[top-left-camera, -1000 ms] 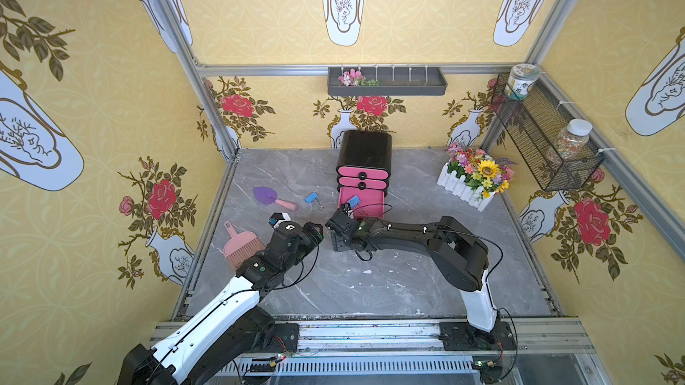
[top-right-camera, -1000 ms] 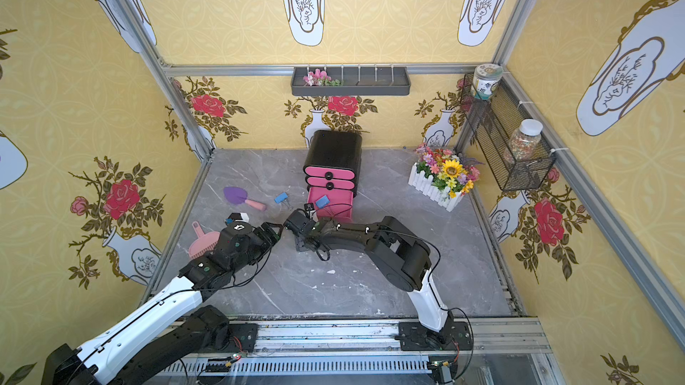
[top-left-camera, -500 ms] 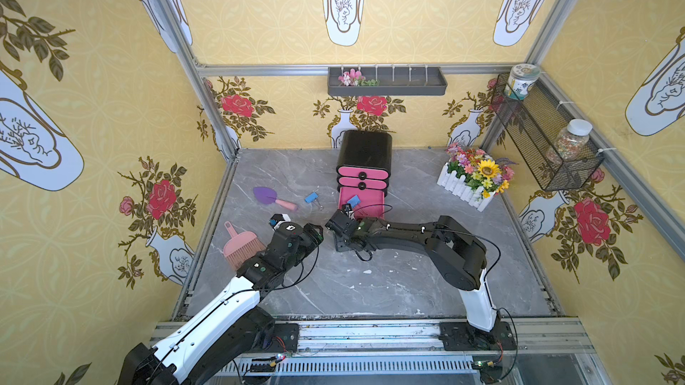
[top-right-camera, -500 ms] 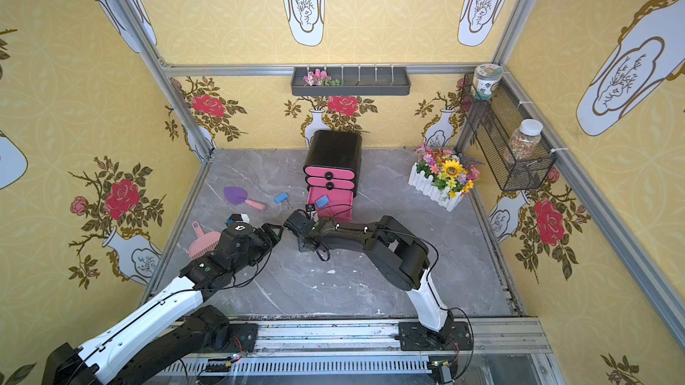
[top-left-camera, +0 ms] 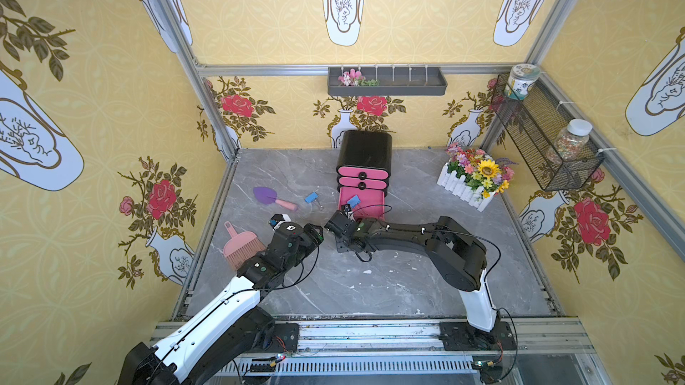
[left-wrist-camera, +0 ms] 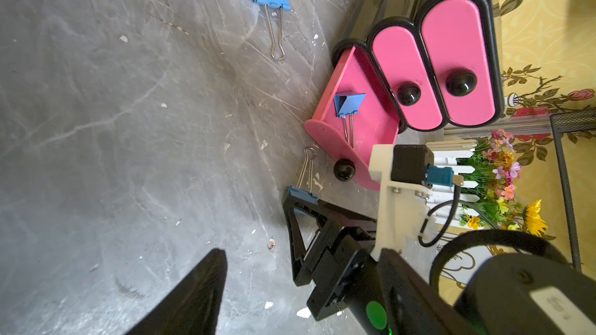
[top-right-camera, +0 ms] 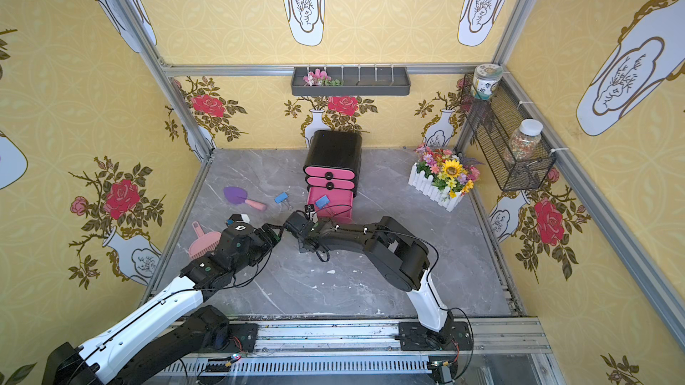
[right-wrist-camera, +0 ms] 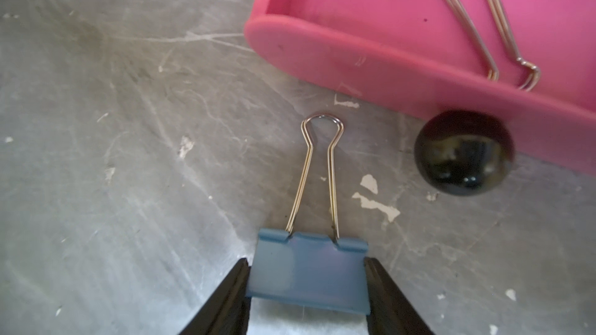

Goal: Put the binder clips in the drawer according to color
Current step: Pick up the binder clip at the center of the board, then place the binder clip in the drawer.

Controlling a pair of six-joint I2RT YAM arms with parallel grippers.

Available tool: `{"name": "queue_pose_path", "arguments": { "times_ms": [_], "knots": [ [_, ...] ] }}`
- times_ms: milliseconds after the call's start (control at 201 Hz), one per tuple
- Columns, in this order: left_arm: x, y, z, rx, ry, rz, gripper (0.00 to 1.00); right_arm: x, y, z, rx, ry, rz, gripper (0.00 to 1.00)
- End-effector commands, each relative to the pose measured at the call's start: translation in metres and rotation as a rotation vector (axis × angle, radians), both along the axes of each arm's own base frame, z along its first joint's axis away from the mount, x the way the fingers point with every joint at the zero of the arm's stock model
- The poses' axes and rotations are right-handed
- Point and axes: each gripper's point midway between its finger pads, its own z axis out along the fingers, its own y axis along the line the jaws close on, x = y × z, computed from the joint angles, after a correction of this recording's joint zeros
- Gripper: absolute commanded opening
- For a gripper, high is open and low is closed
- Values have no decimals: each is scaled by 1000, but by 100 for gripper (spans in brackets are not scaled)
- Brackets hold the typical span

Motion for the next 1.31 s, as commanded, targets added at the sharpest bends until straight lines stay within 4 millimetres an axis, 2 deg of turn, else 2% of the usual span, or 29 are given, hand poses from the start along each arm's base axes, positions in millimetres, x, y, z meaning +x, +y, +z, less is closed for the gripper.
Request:
{"name": "queue_pose_path", "arguments": {
  "times_ms": [0, 319, 463, 573, 707, 851, 1140, 1295, 1305],
  "knots": [
    [2, -1, 1, -7, -12, -2, 80, -5, 1, 9, -3, -16, 14, 53],
    [4, 1, 9, -2, -30, 11, 80, -32, 3, 34, 15, -41, 71, 52],
    [9, 2, 16, -12, -47, 15, 81, -40, -6, 60, 31, -74, 84, 52],
    [15, -1, 21, -15, -53, 3, 81, -35, -20, 85, 30, -121, 75, 52],
    [24, -9, 26, -17, -56, -23, 81, -14, -42, 112, 65, -143, 42, 52],
    [34, -19, 26, -32, -48, -50, 81, 19, -67, 118, 83, -145, -1, 53],
    [52, -30, 26, -55, -25, -88, 81, 75, -84, 94, 96, -85, -51, 53],
    [57, -31, 27, -63, -24, -99, 81, 92, -85, 77, 106, -58, -70, 53],
    [61, -24, 27, -63, -25, -78, 81, 93, -85, 76, 106, -56, -71, 53]
  ]
}}
